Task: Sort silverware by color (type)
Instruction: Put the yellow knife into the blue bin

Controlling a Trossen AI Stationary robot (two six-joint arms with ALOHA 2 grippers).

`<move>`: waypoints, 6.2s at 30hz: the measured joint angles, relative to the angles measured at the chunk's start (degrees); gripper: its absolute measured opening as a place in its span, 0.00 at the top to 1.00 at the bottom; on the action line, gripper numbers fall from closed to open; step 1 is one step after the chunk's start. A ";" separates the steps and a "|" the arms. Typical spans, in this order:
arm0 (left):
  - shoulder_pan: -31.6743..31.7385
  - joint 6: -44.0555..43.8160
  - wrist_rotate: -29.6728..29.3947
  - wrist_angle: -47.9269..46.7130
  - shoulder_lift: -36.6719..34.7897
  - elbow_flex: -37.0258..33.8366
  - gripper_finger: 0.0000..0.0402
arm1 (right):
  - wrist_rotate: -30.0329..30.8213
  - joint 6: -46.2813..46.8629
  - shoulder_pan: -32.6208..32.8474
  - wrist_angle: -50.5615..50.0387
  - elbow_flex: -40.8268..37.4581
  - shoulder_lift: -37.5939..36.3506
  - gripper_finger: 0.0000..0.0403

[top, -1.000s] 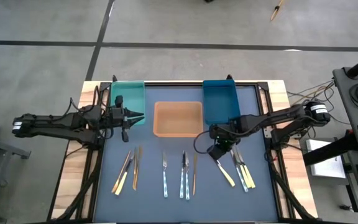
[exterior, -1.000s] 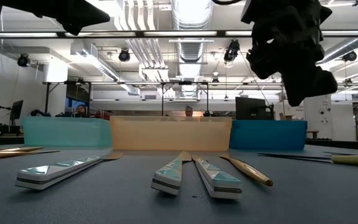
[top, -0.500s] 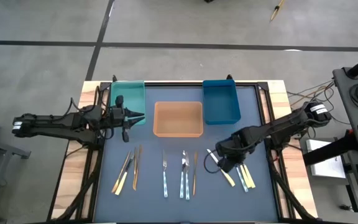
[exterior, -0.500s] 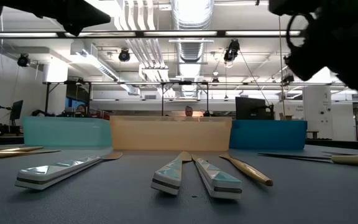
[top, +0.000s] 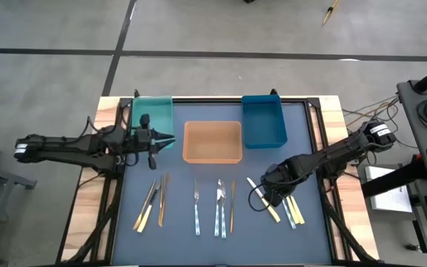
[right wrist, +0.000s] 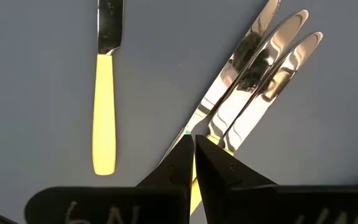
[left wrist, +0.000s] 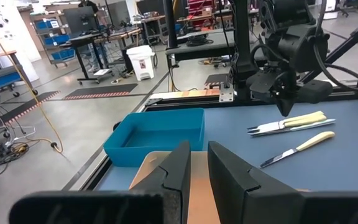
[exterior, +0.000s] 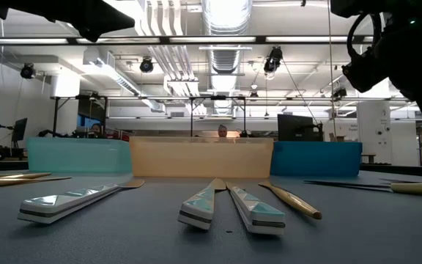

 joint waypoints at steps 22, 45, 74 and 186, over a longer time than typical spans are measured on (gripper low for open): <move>0.00 0.35 0.00 0.92 1.08 0.00 0.90 | 2.65 4.31 0.00 0.14 -0.02 0.02 0.70; -0.02 0.35 0.00 1.01 1.13 0.00 0.90 | 2.14 8.75 3.03 0.26 -1.64 0.02 0.61; -0.02 0.35 0.00 1.25 1.13 0.00 0.90 | 1.10 16.26 8.37 8.42 -9.20 0.02 0.65; 0.00 0.35 0.00 1.25 1.21 0.02 0.90 | 5.04 6.47 8.24 21.05 -12.25 -0.72 0.98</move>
